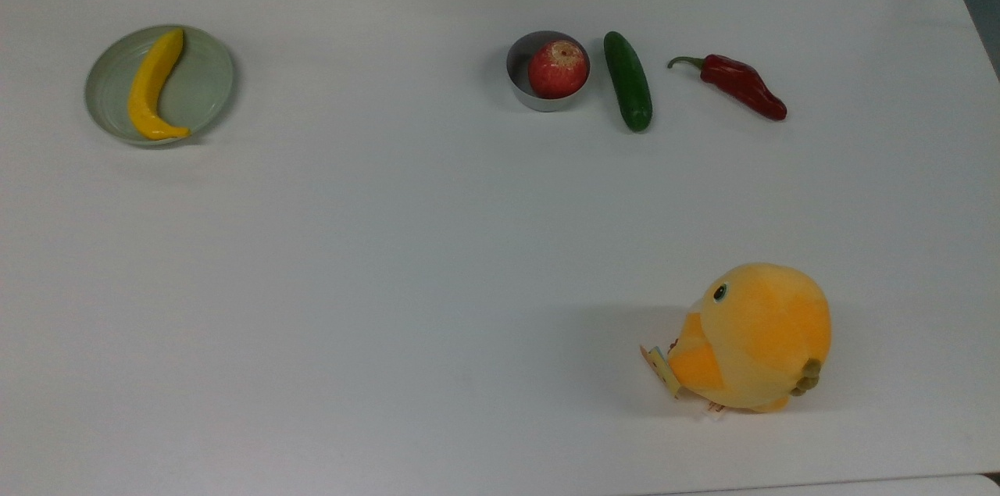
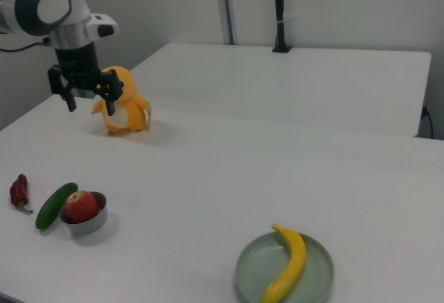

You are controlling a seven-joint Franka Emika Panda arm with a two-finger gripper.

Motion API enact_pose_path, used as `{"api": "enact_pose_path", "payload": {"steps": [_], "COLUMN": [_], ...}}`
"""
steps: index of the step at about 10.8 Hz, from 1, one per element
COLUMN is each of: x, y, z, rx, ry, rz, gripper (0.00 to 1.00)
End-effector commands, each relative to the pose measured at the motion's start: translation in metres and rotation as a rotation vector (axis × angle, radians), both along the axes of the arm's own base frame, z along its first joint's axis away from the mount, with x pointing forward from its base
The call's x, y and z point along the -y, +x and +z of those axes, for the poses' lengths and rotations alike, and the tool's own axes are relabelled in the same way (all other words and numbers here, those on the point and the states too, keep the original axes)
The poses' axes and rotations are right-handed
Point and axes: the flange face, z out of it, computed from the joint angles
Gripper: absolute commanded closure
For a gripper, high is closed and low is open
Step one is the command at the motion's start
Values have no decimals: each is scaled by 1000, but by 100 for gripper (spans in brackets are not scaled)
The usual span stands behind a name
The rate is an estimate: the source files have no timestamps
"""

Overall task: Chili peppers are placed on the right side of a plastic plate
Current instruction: 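Move the gripper from above the plush toy toward the red chili pepper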

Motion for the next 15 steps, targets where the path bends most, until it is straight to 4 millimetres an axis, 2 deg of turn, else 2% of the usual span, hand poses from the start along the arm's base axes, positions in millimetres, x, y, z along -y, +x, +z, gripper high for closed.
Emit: {"api": "enact_pose_path", "payload": {"steps": [1,2,4,7,10,11,13,15], "x": [-68,-92,-141,-208,-242,-255,-267,-286], "y": [-18,-26,-39,-58,-73,-78,-76,-83], "z": [-9,-10,-26,-71,-118,-140,-168,-198], "rx": [-7,-8,-32,-92,-72,-85,-97,-86], "ry": [4,2,-7,-21,-9,-9,-6,-32], "rz": [182,225,315,435,474,494,481,479], "gripper": [0,0,0,0,0,0,0,0]}}
